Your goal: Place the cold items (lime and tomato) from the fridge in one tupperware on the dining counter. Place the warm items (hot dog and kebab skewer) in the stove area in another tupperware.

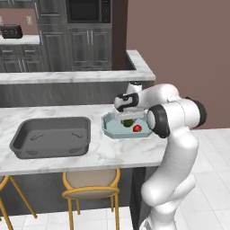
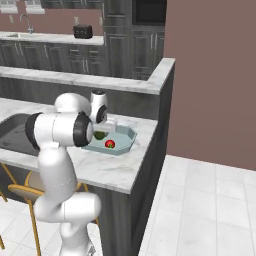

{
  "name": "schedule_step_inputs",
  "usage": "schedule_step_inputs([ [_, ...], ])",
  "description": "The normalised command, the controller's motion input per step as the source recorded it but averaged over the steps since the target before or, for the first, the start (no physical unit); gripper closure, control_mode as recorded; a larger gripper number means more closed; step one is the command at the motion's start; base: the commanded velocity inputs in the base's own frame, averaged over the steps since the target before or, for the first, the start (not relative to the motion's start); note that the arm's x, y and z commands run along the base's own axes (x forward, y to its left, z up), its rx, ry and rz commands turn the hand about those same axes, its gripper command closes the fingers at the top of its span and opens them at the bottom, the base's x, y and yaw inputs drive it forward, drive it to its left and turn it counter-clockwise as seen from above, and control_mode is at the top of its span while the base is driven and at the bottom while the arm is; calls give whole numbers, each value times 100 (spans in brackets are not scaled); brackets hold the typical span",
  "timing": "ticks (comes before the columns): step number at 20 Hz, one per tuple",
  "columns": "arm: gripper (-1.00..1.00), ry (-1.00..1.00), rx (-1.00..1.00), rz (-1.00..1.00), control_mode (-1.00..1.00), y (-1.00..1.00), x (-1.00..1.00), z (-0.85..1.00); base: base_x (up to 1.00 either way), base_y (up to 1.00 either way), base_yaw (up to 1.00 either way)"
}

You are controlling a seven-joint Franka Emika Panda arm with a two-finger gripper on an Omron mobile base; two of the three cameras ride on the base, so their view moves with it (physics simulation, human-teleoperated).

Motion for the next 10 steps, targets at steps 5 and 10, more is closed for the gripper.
schedule_step_inputs([
  [5, 100, 4, 0, 0, -100, 0, 65, -26, 0, 0, 0],
  [10, 100, 0, 0, 0, -100, 0, 35, -39, 0, 0, 0],
])
